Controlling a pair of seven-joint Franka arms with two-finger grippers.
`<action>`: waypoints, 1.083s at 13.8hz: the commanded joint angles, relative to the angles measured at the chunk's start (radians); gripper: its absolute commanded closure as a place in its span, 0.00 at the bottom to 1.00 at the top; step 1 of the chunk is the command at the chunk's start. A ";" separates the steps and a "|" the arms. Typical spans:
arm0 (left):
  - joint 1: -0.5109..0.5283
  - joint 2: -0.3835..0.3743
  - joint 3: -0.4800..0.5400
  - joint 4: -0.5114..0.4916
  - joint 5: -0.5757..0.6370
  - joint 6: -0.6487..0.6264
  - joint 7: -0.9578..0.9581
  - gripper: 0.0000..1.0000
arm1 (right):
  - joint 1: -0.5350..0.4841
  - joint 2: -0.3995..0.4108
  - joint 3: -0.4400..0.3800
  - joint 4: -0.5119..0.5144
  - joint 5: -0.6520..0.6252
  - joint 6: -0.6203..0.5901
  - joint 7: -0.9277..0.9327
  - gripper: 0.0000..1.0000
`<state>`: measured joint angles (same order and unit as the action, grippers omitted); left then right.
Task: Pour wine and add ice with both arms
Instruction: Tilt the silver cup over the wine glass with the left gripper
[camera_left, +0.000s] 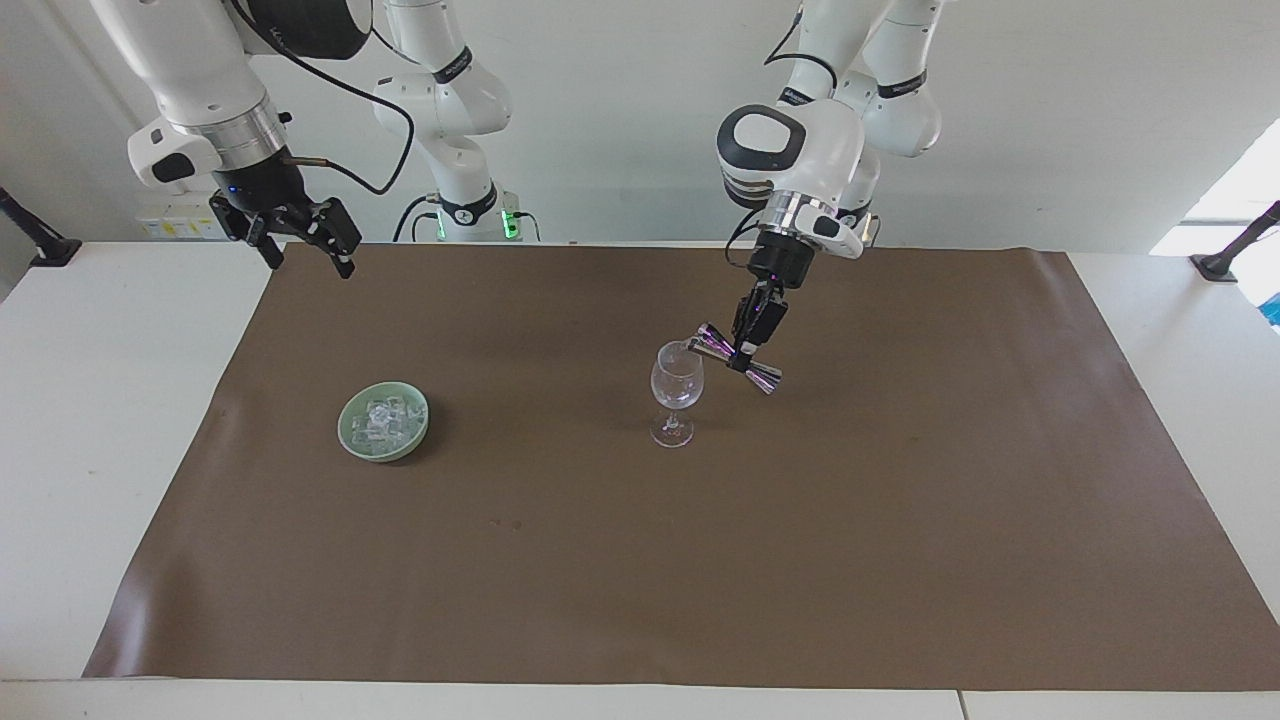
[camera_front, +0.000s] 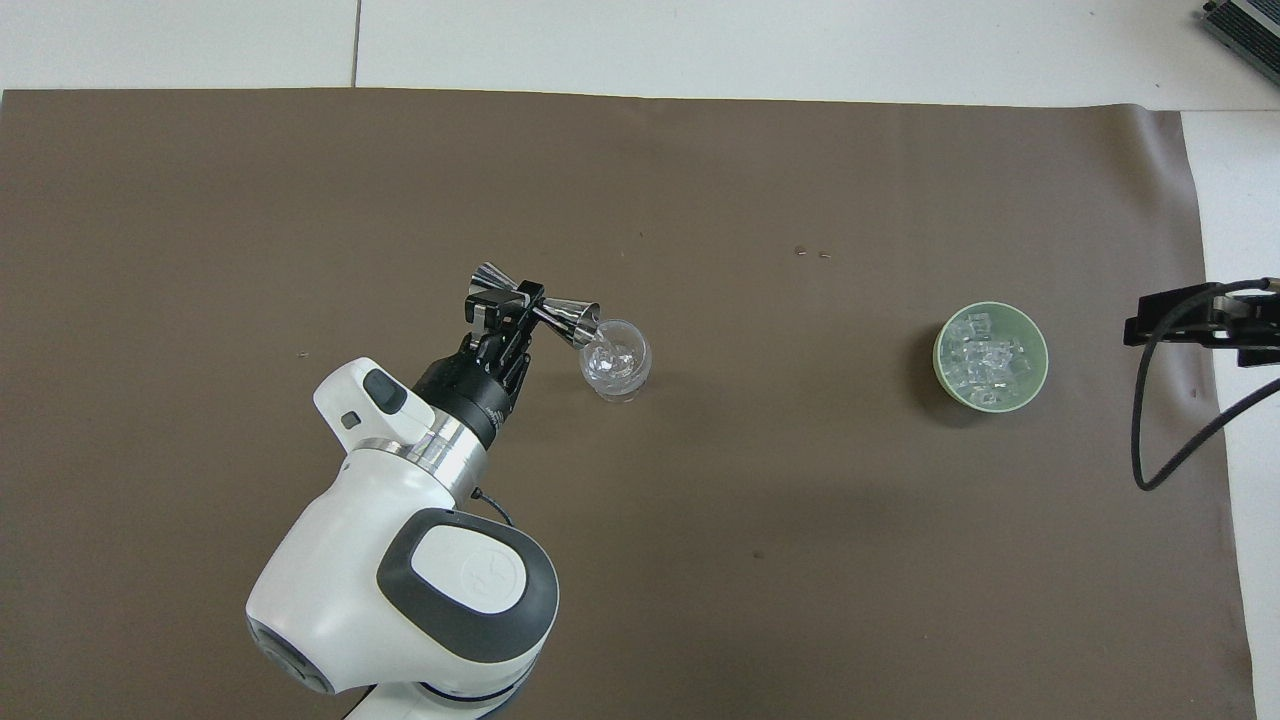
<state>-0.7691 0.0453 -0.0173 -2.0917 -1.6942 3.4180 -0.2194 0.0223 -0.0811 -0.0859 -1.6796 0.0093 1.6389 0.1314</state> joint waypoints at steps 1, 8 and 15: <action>-0.038 0.025 0.013 0.035 0.001 0.066 0.069 1.00 | -0.001 -0.019 0.005 -0.020 -0.005 -0.001 0.016 0.00; -0.068 0.047 0.016 0.067 0.025 0.086 0.172 1.00 | -0.001 -0.019 0.005 -0.020 -0.005 -0.001 0.016 0.00; -0.068 0.047 0.016 0.065 0.064 0.086 0.260 1.00 | -0.001 -0.019 0.005 -0.020 -0.005 -0.001 0.016 0.00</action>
<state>-0.8157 0.0798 -0.0171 -2.0463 -1.6367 3.4781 -0.0080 0.0223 -0.0811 -0.0859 -1.6796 0.0093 1.6389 0.1314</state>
